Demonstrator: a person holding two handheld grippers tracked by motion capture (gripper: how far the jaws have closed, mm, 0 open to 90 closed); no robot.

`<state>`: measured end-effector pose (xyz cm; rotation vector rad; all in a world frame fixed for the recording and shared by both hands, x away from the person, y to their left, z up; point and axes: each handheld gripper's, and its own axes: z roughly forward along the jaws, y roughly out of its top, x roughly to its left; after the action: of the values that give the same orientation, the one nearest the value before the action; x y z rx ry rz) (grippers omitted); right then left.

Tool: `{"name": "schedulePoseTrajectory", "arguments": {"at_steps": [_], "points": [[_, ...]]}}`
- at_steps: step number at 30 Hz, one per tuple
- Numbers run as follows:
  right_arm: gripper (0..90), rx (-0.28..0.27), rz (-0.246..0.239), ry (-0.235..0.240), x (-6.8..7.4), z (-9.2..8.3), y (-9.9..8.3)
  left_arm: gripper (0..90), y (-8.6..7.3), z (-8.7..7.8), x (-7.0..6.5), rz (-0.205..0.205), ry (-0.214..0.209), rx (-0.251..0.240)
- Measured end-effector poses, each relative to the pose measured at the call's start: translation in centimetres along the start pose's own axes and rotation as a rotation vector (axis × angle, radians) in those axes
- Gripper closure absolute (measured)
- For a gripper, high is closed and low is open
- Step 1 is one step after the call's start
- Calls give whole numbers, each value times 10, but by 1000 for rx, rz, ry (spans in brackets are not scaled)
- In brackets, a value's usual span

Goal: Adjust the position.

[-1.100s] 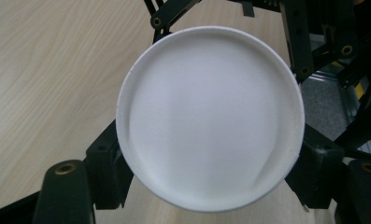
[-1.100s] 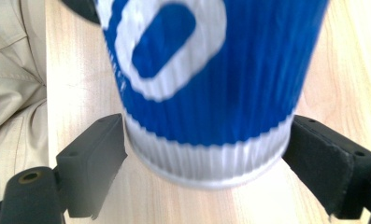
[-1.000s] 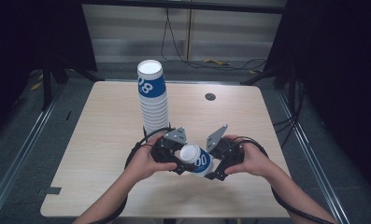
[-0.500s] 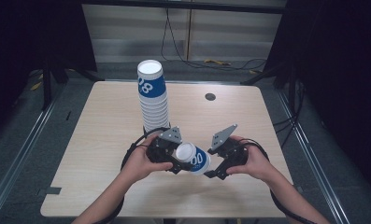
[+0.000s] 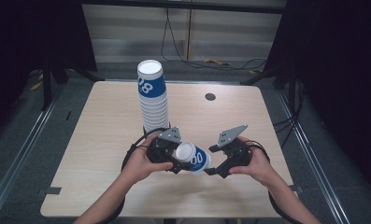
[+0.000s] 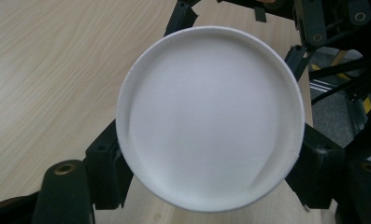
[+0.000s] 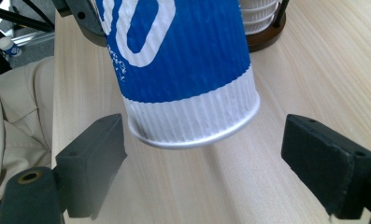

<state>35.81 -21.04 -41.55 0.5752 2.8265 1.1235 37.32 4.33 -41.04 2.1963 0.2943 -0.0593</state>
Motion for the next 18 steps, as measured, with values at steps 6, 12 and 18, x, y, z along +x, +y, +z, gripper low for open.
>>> {"name": "schedulePoseTrajectory", "arguments": {"at_steps": [6, 12, 18], "points": [[129, -10, -2, 11, 0, 2, -1, 272, 0, 0, 1, -7, 1, -4], [129, -21, 1, 19, 1, 5, 0, 272, 0, 0, 1, -12, 3, -11], [129, -37, -1, 25, 2, 8, 2, 272, -1, 1, 1, -20, 1, -10]]}}
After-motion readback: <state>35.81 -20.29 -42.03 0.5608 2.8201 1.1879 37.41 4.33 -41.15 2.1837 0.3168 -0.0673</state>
